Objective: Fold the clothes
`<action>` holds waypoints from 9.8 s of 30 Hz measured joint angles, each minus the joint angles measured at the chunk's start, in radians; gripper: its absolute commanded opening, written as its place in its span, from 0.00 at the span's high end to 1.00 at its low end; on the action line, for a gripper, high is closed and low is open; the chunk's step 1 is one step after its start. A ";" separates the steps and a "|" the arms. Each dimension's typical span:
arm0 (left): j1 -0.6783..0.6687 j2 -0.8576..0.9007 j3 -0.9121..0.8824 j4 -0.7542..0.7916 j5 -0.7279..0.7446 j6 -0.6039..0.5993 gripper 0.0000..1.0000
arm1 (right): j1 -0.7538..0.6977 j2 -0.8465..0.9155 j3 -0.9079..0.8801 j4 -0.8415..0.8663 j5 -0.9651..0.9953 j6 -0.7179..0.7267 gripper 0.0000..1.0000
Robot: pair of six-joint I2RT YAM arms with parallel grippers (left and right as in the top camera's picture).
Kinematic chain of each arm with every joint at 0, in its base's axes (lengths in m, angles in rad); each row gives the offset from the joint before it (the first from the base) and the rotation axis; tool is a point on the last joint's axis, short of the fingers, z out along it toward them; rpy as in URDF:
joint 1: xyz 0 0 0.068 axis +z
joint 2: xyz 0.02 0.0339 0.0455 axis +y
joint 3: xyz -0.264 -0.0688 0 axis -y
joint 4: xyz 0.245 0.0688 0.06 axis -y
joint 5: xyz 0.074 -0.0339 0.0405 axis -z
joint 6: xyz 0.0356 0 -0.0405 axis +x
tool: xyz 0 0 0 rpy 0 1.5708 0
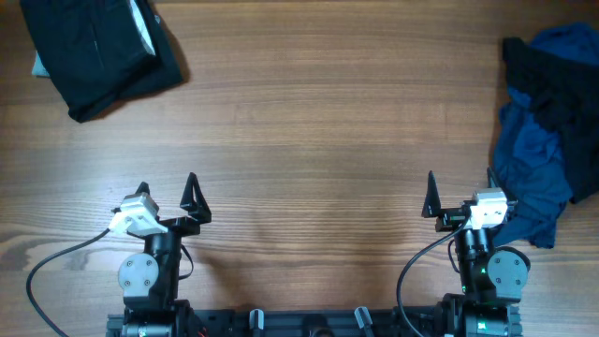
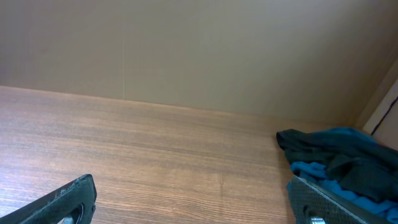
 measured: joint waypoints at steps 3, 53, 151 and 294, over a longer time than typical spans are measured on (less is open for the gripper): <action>0.000 0.000 0.000 0.000 0.000 0.000 0.00 | 0.000 0.000 -0.001 0.031 -0.024 0.001 0.00; 0.000 0.000 0.000 0.000 0.000 0.000 0.00 | 0.001 -0.001 -0.001 0.284 -0.390 0.395 0.00; 0.000 0.001 0.000 0.000 0.000 0.000 0.00 | -0.221 2.007 1.508 -0.514 0.193 0.422 0.07; 0.000 0.001 0.000 0.000 0.000 0.000 0.00 | -0.335 1.915 1.506 -0.593 0.364 0.411 0.96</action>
